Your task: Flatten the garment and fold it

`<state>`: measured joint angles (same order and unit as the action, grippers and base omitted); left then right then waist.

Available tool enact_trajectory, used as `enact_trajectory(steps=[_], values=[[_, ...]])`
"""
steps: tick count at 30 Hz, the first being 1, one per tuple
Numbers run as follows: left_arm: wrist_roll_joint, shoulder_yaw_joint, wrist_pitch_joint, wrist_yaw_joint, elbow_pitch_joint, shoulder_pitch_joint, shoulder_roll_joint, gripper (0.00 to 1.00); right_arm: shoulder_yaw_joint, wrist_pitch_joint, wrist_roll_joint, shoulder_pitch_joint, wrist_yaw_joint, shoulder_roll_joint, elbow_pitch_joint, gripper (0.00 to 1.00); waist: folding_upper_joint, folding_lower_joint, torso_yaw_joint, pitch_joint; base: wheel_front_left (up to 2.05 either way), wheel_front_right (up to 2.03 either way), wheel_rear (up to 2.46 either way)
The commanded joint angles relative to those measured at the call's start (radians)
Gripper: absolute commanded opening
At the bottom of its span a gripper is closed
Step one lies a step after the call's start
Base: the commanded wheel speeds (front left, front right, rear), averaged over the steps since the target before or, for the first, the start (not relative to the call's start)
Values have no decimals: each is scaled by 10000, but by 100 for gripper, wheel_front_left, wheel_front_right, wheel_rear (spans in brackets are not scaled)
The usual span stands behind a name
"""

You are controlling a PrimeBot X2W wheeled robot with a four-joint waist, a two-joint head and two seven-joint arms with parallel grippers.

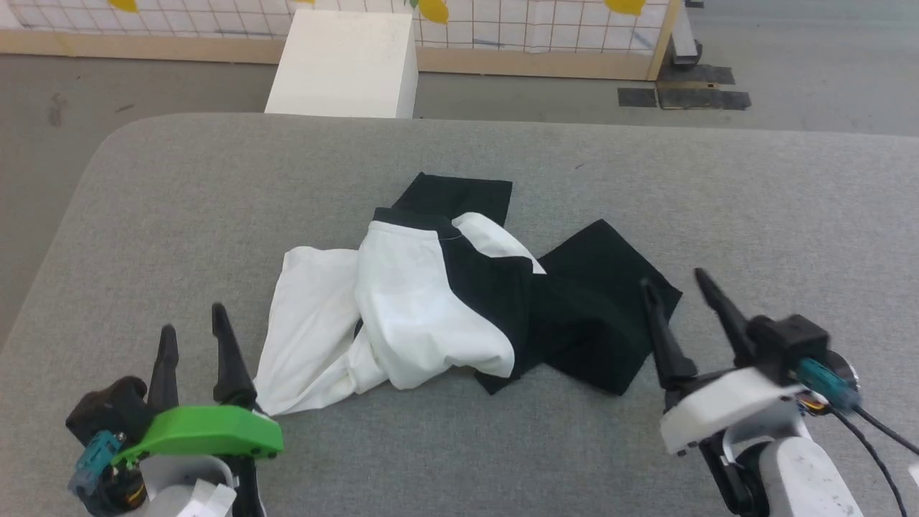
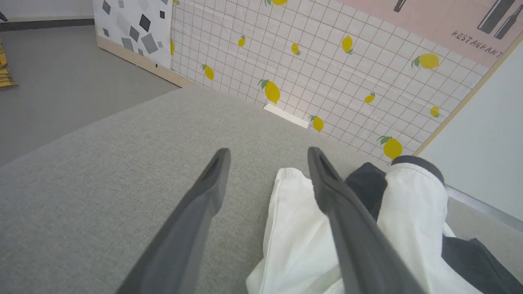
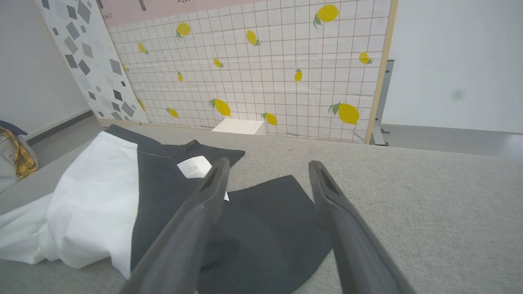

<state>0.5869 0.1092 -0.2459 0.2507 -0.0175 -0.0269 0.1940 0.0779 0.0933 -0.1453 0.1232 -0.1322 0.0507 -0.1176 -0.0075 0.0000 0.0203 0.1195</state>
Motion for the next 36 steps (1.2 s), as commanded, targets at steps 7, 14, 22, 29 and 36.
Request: enact_trajectory(steps=[7,14,22,29,36], values=[[-1400,-574,-153,-568,452,-514,-617,100,220,-3025,580,1089,15,-5,-1093,100,72,0,231,437,0,0,0],[-2079,-908,-156,-1164,381,-777,-1194,100,359,-5693,1281,2336,15,-5,-2186,100,72,0,541,1112,0,0,0],[-2249,-1099,-157,-1471,130,-968,-1406,100,623,-8331,1608,2817,15,139,-3072,18,72,0,810,1446,0,0,0],[-2150,-1138,-158,-1480,-55,-788,-1433,100,173,-7452,1195,2628,15,299,-2300,0,72,0,694,1095,0,0,0],[-2187,-1123,-158,-1492,-304,-493,-1435,100,-2217,-6144,1166,1520,15,197,-658,0,72,0,424,319,0,0,0]])
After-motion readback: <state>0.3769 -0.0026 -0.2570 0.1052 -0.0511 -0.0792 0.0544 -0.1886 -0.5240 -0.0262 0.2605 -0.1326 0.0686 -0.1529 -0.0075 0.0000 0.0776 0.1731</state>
